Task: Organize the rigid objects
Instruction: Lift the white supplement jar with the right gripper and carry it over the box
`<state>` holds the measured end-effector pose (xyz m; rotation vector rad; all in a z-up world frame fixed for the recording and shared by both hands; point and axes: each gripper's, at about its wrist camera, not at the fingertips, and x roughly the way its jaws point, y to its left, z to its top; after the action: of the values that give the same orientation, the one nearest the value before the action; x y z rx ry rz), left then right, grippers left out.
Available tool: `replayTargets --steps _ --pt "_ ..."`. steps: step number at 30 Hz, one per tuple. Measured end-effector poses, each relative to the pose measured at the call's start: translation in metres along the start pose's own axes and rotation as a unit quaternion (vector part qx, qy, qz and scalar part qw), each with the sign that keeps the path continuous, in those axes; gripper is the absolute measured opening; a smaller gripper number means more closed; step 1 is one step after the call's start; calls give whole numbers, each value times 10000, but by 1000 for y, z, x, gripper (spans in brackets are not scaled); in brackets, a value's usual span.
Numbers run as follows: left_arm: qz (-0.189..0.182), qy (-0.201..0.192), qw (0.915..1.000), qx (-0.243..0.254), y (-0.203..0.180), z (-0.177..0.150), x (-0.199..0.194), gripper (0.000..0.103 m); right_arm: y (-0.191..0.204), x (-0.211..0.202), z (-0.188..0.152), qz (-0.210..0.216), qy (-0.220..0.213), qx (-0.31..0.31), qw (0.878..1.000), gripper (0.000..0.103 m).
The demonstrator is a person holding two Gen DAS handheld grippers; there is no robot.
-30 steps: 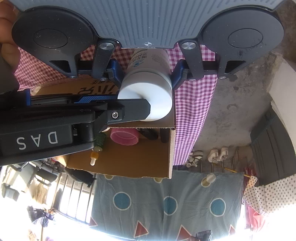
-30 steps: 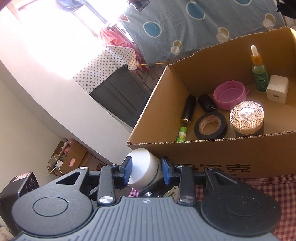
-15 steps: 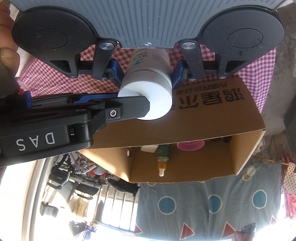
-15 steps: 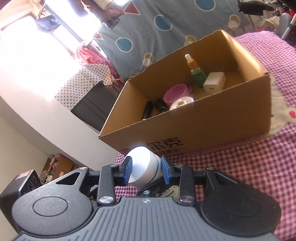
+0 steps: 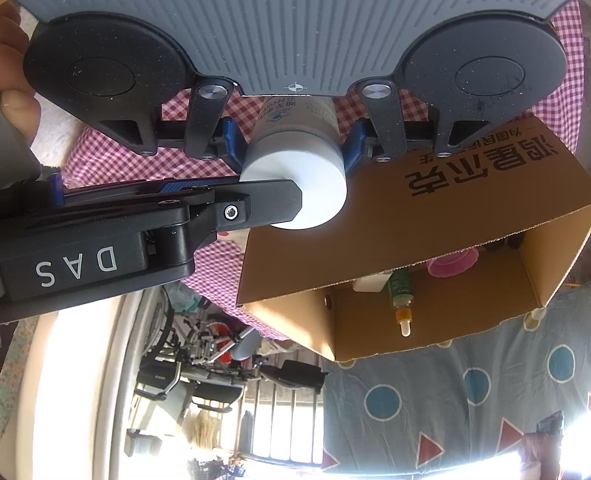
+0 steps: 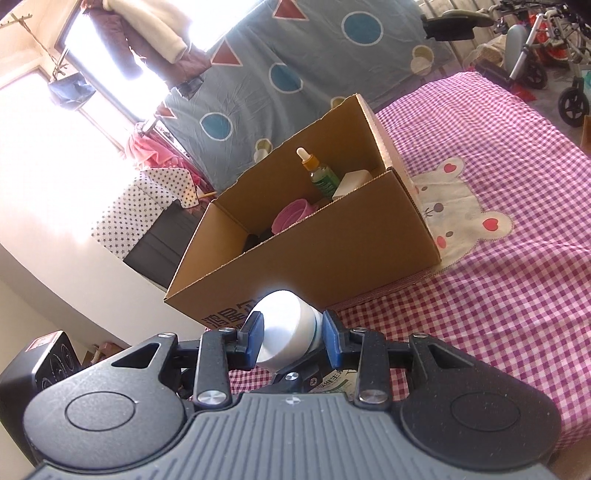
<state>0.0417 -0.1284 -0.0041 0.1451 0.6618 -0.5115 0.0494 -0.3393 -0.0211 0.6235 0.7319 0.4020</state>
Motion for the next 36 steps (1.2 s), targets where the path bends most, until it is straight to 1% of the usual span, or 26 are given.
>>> replayTargets --steps 6,10,13,19,26,36 --pt "126 123 9996 220 -6 2 5 54 -13 3 4 185 98 281 9994 39" --pt "156 279 9993 194 -6 5 10 54 -15 6 5 229 162 354 9990 43" --pt "239 348 9988 246 -8 7 12 54 -15 8 7 268 221 370 9987 43" --pt "309 485 9983 102 -8 11 13 53 -14 11 9 273 289 367 9985 44" --pt "357 484 9982 84 -10 13 6 52 -10 8 10 306 265 344 9986 44" --pt "469 367 9982 31 -11 17 -9 52 5 -2 10 386 192 193 9989 44"
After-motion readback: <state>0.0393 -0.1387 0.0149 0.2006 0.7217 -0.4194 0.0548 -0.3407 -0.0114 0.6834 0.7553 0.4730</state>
